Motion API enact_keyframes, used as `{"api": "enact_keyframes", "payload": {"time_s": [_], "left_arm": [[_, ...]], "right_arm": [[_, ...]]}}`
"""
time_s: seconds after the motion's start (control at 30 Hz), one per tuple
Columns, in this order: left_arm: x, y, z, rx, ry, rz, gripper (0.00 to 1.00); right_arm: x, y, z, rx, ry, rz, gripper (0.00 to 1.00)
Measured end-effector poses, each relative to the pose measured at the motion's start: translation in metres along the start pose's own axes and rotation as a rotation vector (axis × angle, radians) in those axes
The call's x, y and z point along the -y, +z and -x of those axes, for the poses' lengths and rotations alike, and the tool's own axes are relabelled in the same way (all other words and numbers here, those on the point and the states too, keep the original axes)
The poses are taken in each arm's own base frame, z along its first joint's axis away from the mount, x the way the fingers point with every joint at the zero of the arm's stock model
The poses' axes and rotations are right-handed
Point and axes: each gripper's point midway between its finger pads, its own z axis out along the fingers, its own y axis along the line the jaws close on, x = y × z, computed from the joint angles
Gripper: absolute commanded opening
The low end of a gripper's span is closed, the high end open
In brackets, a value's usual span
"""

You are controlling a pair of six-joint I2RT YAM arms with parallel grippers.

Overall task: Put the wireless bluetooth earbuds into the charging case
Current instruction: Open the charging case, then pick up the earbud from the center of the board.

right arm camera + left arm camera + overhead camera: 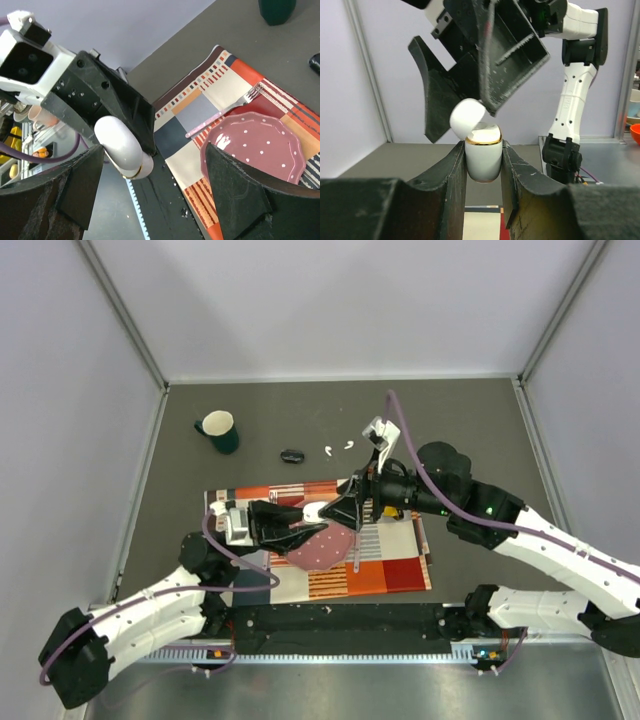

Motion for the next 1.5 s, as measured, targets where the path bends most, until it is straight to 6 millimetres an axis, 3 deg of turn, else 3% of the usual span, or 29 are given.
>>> {"api": "enact_keyframes", "payload": {"time_s": [0.4, 0.77, 0.97, 1.1, 1.27, 1.33, 1.43, 1.5], "left_arm": [[0.010, -0.003, 0.012, 0.018, 0.028, -0.032, 0.00], [-0.001, -0.012, 0.012, -0.001, 0.063, 0.058, 0.00], [-0.007, -0.018, 0.012, -0.010, 0.072, 0.105, 0.00], [-0.007, -0.021, 0.018, -0.002, 0.087, 0.123, 0.00], [-0.004, -0.028, 0.031, 0.023, 0.115, 0.138, 0.00], [-0.004, -0.031, 0.036, 0.035, 0.129, 0.147, 0.00], [-0.002, -0.034, 0.040, 0.042, 0.141, 0.152, 0.00], [-0.001, -0.036, 0.041, 0.039, 0.145, 0.156, 0.00]], "right_arm": [[-0.003, 0.001, 0.016, 0.057, 0.015, -0.005, 0.84], [-0.009, -0.002, 0.028, 0.101, 0.043, 0.024, 0.86], [-0.008, -0.015, 0.050, 0.172, 0.052, 0.016, 0.85], [0.038, -0.030, 0.072, 0.252, 0.115, -0.130, 0.80], [0.135, -0.034, 0.072, 0.247, 0.263, -0.399, 0.76], [0.178, -0.026, 0.061, 0.207, 0.326, -0.505, 0.72], [0.235, -0.005, 0.028, 0.086, 0.413, -0.643, 0.70], [0.263, 0.009, 0.010, 0.014, 0.456, -0.712, 0.71]]}}
